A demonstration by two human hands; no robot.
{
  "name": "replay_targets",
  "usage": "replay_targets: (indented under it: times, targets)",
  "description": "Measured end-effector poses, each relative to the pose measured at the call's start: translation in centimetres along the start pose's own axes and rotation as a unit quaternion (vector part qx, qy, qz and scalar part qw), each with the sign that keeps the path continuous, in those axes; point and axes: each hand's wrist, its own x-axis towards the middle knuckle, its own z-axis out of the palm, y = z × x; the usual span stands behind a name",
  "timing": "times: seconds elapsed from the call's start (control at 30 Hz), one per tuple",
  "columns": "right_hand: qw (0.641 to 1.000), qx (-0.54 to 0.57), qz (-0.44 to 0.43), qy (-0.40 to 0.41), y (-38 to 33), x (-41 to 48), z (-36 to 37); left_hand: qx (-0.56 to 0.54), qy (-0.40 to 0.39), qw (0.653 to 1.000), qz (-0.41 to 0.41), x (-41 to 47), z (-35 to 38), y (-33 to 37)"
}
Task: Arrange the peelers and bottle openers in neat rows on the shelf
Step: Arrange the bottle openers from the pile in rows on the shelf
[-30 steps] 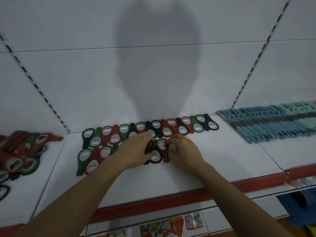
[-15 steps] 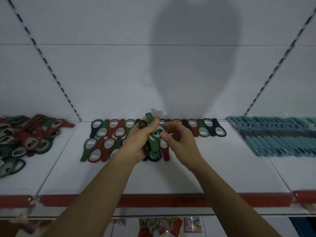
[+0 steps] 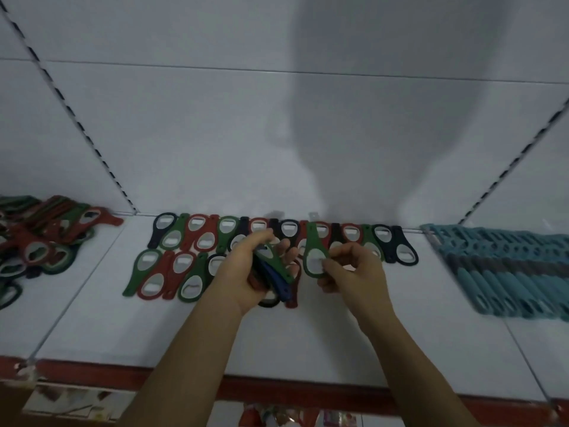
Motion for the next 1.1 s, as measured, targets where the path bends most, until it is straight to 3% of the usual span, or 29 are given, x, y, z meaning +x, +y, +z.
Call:
replay_targets:
  times: [0.1, 0.17, 0.2, 0.23, 0.27, 0.3, 0.33, 0.37, 0.53, 0.63, 0.73, 1.1]
  targets:
    - [0.996, -0.09, 0.005, -0.003, 1.2, -1.6, -0.8, 0.03, -0.026, 0.999, 0.009, -0.6, -0.1, 0.5]
    - [0.985, -0.174, 0.008, 0.002, 1.7, -2.3, -0.9, 0.124, -0.044, 0.99, 0.051, -0.9, -0.2, 0.9]
    - [0.976, -0.218, 0.006, 0.009, 1.8, -2.5, -0.9, 0.222, -0.039, 0.97, 0.095, -0.9, -0.4, 1.0]
    - [0.965, -0.263, 0.0, 0.017, 1.8, -2.7, -0.9, 0.362, -0.02, 0.917, 0.164, -0.8, -0.6, 1.1]
    - [0.952, -0.305, -0.008, 0.022, 1.7, -2.7, -0.7, 0.522, 0.008, 0.817, 0.242, -0.6, -0.8, 1.1]
    - [0.94, -0.339, -0.014, 0.024, 1.6, -2.9, -0.6, 0.654, 0.028, 0.688, 0.314, -0.3, -1.0, 0.7]
    - [0.931, -0.364, -0.019, 0.024, 1.5, -3.0, -0.4, 0.73, 0.043, 0.58, 0.358, -0.2, -1.2, 0.1]
    - [0.924, -0.38, -0.023, 0.025, 1.5, -3.1, -0.3, 0.754, 0.043, 0.531, 0.385, -0.1, -1.4, -0.5]
    - [0.905, -0.409, -0.119, 0.009, 1.8, -3.6, -0.7, 0.78, 0.024, 0.482, 0.398, 0.0, -2.8, -2.4]
    - [0.894, -0.415, -0.158, -0.055, 2.0, -3.9, -0.7, 0.794, 0.018, 0.475, 0.38, -0.2, -2.9, -2.3]
    - [0.873, -0.45, -0.177, -0.064, 2.3, -4.1, -0.4, 0.816, 0.007, 0.455, 0.357, -0.3, -2.6, -2.2]
    - [0.862, -0.456, -0.215, -0.047, 2.6, -4.1, 0.0, 0.826, -0.017, 0.454, 0.332, -0.1, -2.2, -1.7]
